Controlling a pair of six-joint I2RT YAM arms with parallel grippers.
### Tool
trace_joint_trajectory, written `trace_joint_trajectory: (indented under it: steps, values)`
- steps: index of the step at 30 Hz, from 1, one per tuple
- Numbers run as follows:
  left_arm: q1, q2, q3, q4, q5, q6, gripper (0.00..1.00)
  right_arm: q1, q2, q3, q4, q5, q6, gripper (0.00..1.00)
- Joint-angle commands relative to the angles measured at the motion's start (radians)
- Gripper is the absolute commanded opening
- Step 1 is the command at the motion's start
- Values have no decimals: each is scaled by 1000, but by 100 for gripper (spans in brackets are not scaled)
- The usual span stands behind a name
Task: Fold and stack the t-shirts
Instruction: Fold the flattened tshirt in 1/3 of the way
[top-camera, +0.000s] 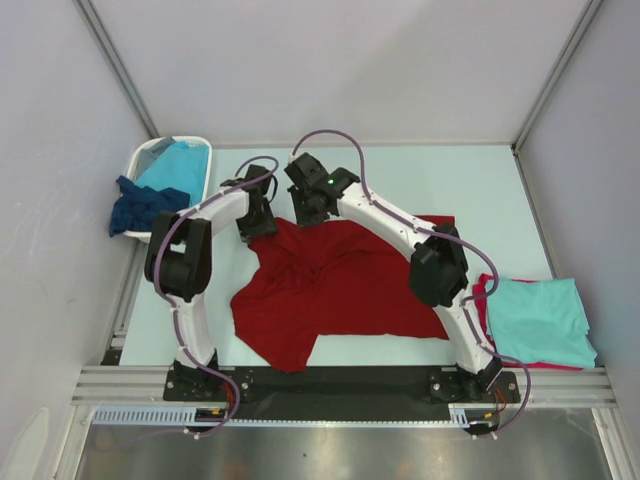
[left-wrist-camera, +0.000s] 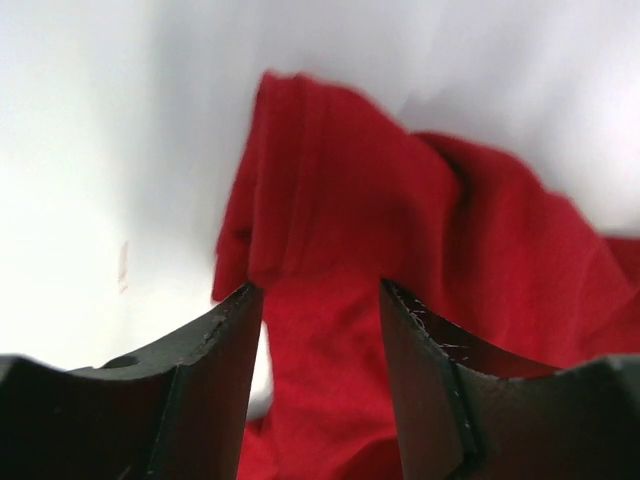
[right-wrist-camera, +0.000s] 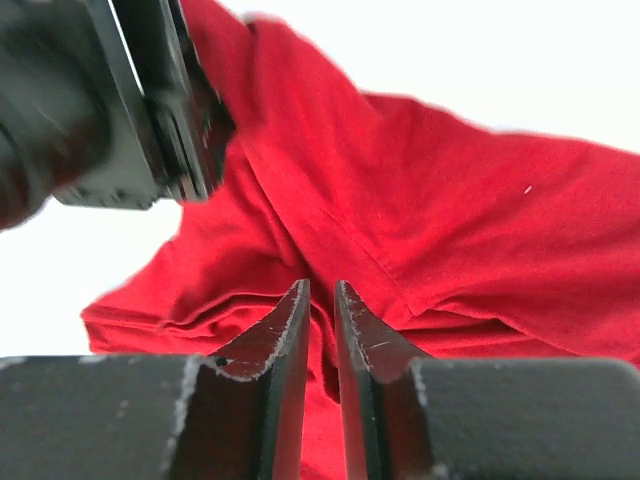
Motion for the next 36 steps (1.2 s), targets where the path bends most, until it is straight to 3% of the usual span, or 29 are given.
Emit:
trace_joint_trajectory:
  steps: [1,12,25,36]
  values:
    - [-11,66,97,6,31,-15,55,8,25,-13,-27,-13,-17,20]
    - [-26,132,194,-20,-2,0,54,32,17,-59,-12,-41,-21,17]
    - [8,189,235,-42,-26,5,55,132,-67,-291,51,-90,5,13]
    - [14,279,389,-91,-34,6,55,184,-92,-359,60,-101,12,11]
